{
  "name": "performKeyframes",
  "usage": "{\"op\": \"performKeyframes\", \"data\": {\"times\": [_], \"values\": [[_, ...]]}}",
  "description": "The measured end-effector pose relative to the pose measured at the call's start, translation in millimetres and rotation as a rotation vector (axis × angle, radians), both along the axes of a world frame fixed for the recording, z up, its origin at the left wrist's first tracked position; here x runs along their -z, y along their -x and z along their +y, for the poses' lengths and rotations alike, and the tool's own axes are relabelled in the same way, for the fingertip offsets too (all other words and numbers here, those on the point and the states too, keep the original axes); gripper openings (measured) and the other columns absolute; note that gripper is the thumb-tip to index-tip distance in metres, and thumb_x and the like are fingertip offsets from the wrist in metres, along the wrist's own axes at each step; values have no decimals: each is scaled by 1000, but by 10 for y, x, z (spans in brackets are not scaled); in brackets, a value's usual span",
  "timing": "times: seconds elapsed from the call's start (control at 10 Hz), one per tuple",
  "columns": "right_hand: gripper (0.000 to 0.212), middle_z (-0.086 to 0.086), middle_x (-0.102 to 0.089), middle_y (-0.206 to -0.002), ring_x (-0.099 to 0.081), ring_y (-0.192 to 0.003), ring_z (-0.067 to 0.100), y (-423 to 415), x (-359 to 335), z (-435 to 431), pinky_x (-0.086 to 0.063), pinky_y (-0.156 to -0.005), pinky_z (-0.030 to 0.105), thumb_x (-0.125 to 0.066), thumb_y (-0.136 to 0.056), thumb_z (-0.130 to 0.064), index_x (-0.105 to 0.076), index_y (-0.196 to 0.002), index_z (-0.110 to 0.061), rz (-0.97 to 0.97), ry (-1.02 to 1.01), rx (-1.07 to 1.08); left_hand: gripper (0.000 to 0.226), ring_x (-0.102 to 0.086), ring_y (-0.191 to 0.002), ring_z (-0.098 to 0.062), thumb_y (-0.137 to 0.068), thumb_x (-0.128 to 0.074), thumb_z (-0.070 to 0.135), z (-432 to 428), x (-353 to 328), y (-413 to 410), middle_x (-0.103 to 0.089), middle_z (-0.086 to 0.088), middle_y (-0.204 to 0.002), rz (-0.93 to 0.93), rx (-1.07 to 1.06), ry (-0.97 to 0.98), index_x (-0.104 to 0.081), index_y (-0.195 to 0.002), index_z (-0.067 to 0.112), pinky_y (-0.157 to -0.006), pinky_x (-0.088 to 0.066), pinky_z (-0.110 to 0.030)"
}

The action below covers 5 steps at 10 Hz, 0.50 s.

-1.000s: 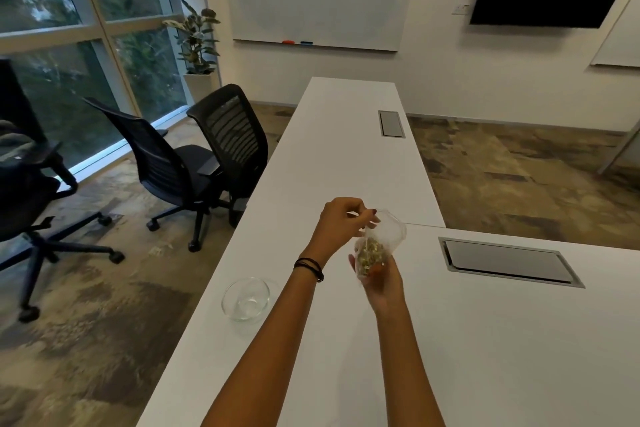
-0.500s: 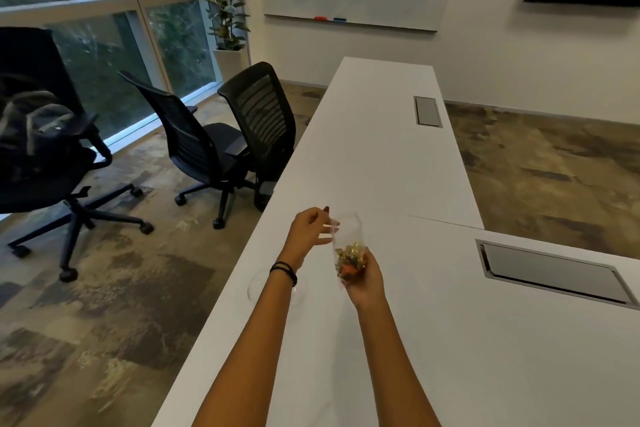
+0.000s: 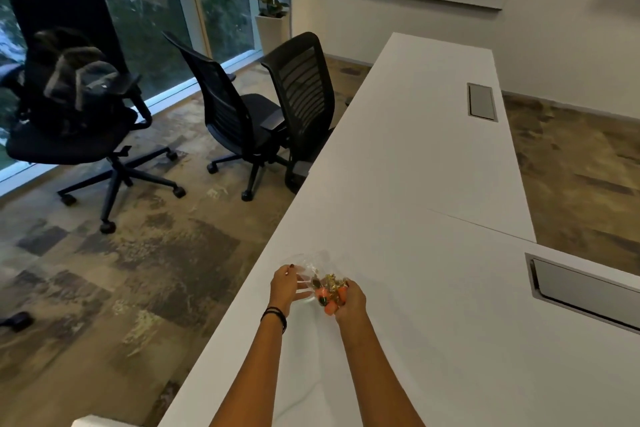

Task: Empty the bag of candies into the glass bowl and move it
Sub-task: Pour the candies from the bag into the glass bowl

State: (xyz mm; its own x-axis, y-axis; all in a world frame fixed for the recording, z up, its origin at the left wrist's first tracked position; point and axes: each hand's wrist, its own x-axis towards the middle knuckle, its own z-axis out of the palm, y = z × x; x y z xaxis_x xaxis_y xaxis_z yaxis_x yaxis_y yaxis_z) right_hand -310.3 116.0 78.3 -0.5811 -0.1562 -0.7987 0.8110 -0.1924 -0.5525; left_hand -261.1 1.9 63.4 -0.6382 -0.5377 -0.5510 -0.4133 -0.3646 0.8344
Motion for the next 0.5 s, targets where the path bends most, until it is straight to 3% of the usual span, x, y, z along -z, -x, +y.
{"op": "performKeyframes", "data": {"times": [0.1, 0.2, 0.3, 0.4, 0.5], "values": [[27, 7, -45, -67, -51, -41, 13, -72, 150, -60, -41, -33, 15, -39, -96, -10, -46, -70, -12, 42, -11, -9, 33, -64, -85, -31, -100, -38, 20, -23, 99, -53, -63, -25, -110, -30, -26, -38, -51, -122, -1, -64, -57, -32], [28, 6, -48, -71, -49, -58, 16, -77, 184, -146, -46, -36, 15, -34, -97, -10, -46, -71, -12, 75, -47, 1, 35, -62, -89, -32, -97, -46, 15, -61, 168, -78, -62, -29, -117, -80, -28, -35, -46, -128, -2, -77, -54, -40], [29, 8, -51, -72, -51, -62, 20, -62, 126, -201, -52, -44, 23, -36, -94, -2, -49, -70, -11, 100, -96, -34, 45, -60, -89, -31, -93, -54, 10, -100, 200, -87, -58, -28, -123, -104, -35, -23, -39, -134, 1, -78, -53, -40], [16, 15, -59, -78, -59, -71, 29, -63, 164, -228, -54, -64, 34, -48, -86, 7, -59, -77, -1, 162, -104, -37, 54, -61, -90, -31, -89, -58, 6, -134, 214, -69, -53, -25, -128, -125, -18, 21, -35, -138, 4, -75, -54, -39], [20, 23, -64, -92, -64, -86, 37, -72, 176, -269, -57, -74, 43, -61, -76, 12, -64, -96, 11, 228, -154, 20, 50, -62, -102, -35, -85, -63, 6, -154, 218, -33, -56, -24, -128, -163, 25, 69, -45, -132, 2, -81, -57, -42]]}}
